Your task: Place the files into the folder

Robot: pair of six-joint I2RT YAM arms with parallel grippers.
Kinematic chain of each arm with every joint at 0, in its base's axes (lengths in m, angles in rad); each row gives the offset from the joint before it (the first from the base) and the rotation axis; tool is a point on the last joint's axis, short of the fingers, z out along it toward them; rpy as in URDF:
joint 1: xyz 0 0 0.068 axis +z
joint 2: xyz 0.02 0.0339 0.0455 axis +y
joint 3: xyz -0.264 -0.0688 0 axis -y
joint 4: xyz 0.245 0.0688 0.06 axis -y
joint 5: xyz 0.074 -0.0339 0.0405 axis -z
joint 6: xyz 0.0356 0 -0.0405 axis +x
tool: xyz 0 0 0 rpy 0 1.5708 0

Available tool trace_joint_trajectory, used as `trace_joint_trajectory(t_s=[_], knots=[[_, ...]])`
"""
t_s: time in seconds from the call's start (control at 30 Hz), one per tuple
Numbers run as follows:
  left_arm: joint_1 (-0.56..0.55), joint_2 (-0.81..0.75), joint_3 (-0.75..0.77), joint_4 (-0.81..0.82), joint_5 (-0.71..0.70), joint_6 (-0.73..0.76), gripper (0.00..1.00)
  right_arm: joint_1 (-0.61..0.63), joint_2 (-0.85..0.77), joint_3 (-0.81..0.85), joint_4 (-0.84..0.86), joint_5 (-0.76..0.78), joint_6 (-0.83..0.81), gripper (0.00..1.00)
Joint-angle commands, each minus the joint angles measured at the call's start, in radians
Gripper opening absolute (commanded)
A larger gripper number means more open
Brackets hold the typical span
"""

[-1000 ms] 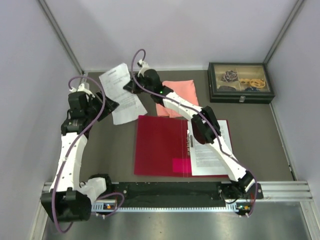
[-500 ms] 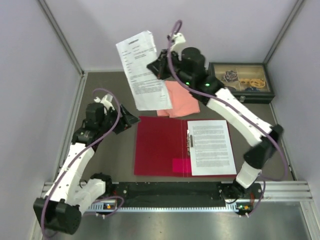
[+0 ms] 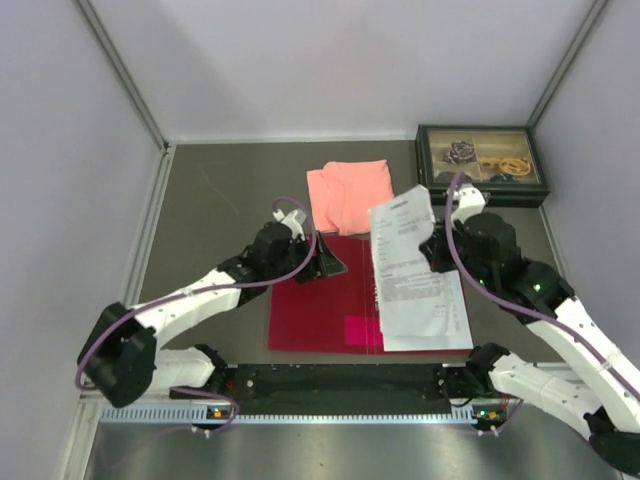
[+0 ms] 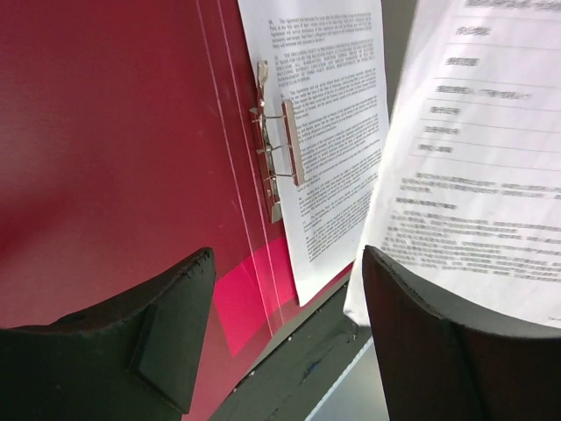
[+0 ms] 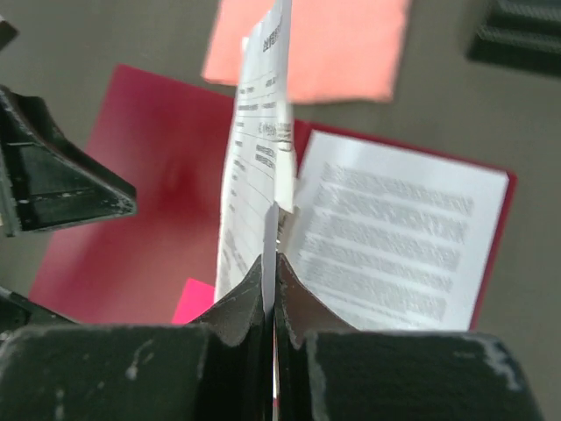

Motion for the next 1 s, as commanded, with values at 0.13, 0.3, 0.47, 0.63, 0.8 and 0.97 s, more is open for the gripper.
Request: trace_joint_trajectory(t_s=[0.13, 0.3, 0.47, 0.63, 0.8, 0.97], knots=[[-0.127, 0.197, 0.062, 0.278, -0.028, -0.067, 0.72, -0.056, -0.069, -0.135, -0.083, 0.021, 0.078, 0.00], [-0.152, 0.248, 0.077, 0.305, -0.034, -0.073, 0.71, -0.061, -0.035, -0.133, -0.074, -0.017, 0.073, 0.00], [-0.154, 0.280, 0.117, 0.276, -0.025, -0.056, 0.71, -0.135, -0.044, -0.159, -0.045, -0.126, 0.116, 0.00], [-0.152, 0.288, 0.154, 0.235, -0.014, -0.039, 0.71, -0.378, -0.033, -0.245, -0.028, -0.333, 0.119, 0.00], [-0.152, 0.285, 0.151, 0.221, -0.009, -0.033, 0.71, -0.527, 0.058, -0.285, -0.003, -0.390, 0.116, 0.00], [-0.152, 0.275, 0.133, 0.226, -0.006, -0.034, 0.71, -0.533, 0.157, -0.282, 0.002, -0.341, 0.114, 0.00]])
